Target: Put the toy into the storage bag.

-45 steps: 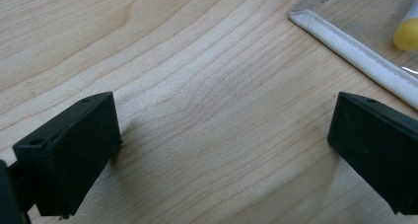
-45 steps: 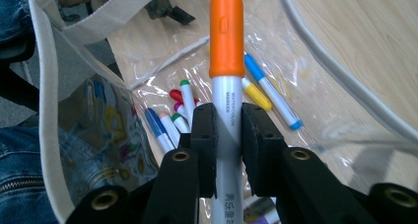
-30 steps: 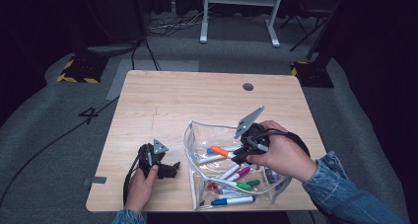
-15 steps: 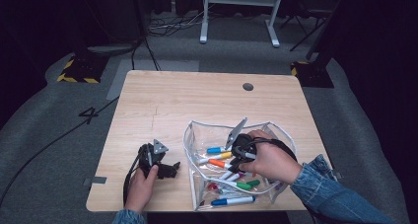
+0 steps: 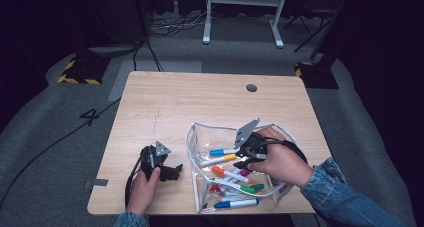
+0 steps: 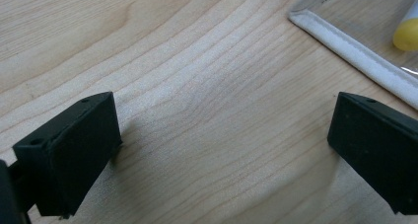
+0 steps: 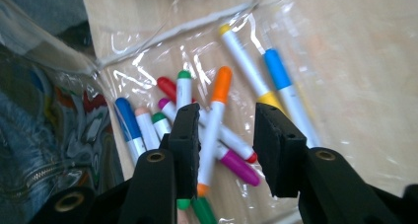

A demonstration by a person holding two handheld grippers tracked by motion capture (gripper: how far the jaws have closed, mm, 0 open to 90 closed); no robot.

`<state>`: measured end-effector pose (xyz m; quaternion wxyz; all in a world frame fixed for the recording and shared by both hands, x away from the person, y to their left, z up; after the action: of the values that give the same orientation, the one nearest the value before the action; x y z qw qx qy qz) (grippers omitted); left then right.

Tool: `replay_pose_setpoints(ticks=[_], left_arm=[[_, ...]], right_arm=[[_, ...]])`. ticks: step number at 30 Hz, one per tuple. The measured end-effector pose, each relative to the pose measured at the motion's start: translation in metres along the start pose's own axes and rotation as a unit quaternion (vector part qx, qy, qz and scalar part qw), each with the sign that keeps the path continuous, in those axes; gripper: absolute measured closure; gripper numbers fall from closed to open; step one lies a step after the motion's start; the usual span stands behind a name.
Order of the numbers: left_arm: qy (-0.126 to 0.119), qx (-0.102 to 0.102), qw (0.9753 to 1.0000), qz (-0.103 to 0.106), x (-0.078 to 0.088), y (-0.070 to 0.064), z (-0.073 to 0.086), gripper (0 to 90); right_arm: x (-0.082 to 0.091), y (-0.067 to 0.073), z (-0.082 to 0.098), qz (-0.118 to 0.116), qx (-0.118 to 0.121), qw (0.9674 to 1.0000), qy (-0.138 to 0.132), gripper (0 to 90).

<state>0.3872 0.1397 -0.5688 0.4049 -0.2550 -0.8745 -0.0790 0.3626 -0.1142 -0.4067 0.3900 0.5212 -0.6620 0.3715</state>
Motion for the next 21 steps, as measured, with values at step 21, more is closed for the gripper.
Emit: replay_pose_setpoints(ticks=[21], left_arm=[[0.000,0.001,1.0000,-0.001,0.000,0.000,0.000,0.0]], right_arm=[[0.120,-0.067,0.102,0.127,-0.210,0.9650,-0.092,57.8]])
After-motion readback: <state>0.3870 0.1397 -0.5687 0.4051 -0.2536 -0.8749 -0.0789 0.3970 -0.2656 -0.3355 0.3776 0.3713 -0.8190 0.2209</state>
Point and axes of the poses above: each handheld gripper's, and its own axes: x roughly backward along the jaws, z roughly out of its underside, y roughly to its left, the point moved 7 cm from there along -x, roughly forward along the jaws, and after that the axes turned 3 degrees about x, right-handed, at the moved point
